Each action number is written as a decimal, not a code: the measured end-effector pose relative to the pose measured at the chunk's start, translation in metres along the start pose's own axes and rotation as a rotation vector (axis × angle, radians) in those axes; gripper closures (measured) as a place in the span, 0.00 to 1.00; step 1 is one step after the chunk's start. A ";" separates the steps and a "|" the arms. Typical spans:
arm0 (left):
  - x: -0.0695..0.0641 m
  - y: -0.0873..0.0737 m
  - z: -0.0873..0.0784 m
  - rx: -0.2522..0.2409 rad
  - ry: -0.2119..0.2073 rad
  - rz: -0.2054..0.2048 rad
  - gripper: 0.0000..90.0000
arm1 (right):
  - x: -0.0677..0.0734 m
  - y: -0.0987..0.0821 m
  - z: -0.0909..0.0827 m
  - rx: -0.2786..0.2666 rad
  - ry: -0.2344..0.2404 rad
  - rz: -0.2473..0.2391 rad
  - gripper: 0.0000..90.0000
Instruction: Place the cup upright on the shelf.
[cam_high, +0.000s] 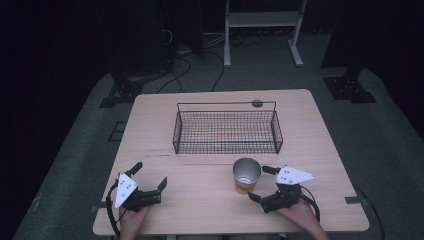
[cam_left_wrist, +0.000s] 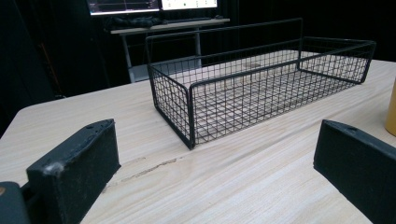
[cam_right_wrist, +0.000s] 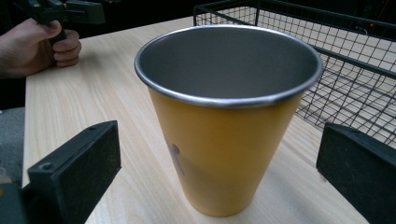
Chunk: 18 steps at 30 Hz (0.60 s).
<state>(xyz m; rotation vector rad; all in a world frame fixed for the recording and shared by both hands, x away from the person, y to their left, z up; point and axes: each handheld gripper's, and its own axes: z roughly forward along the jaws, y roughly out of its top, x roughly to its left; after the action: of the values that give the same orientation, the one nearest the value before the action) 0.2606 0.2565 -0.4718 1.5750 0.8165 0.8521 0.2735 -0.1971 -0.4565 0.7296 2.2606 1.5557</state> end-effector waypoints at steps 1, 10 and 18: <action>0.000 0.000 0.000 0.000 0.000 0.000 0.00 | 0.000 0.000 0.000 0.000 0.000 0.000 0.00; 0.000 0.000 0.000 0.001 0.001 0.003 0.00 | -0.001 0.007 0.013 0.025 -0.021 -0.005 0.00; 0.000 0.000 0.000 0.001 0.001 0.002 0.00 | -0.002 0.012 0.023 0.012 -0.013 0.011 0.00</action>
<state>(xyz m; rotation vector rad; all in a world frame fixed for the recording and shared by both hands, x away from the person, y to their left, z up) 0.2603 0.2564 -0.4718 1.5765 0.8157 0.8543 0.2898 -0.1768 -0.4541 0.7540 2.2621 1.5388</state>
